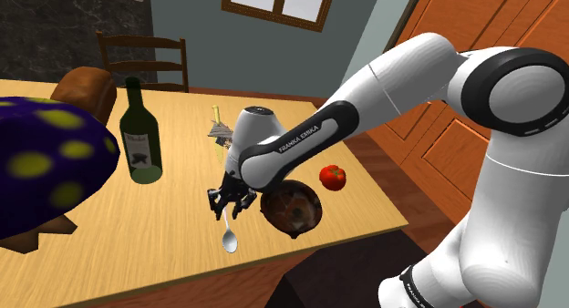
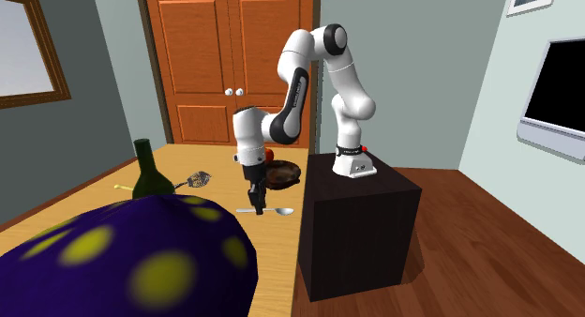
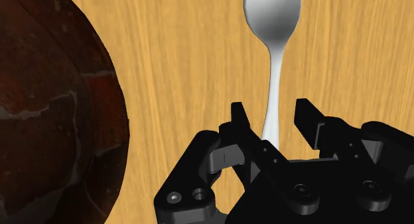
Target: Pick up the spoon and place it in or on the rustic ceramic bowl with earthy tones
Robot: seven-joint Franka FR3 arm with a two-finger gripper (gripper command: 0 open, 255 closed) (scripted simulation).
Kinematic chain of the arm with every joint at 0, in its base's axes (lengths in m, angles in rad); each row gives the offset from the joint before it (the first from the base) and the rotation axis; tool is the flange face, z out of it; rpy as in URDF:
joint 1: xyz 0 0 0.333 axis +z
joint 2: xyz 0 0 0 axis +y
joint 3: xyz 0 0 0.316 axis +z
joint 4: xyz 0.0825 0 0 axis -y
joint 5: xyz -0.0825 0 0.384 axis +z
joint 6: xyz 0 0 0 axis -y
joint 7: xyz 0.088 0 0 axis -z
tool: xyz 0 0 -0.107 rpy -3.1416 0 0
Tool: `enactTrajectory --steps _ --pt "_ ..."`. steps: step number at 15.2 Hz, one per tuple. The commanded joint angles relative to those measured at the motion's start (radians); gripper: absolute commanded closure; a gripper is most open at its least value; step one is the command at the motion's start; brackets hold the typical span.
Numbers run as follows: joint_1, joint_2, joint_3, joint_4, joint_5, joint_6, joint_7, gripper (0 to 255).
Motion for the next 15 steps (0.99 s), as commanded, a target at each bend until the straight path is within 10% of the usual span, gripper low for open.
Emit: enactTrajectory --steps 1,15 --pt "0.002 0.004 0.002 0.001 0.0 0.006 0.0 255" --pt "-0.013 -0.077 0.019 -0.001 0.023 -0.071 -0.002 255"
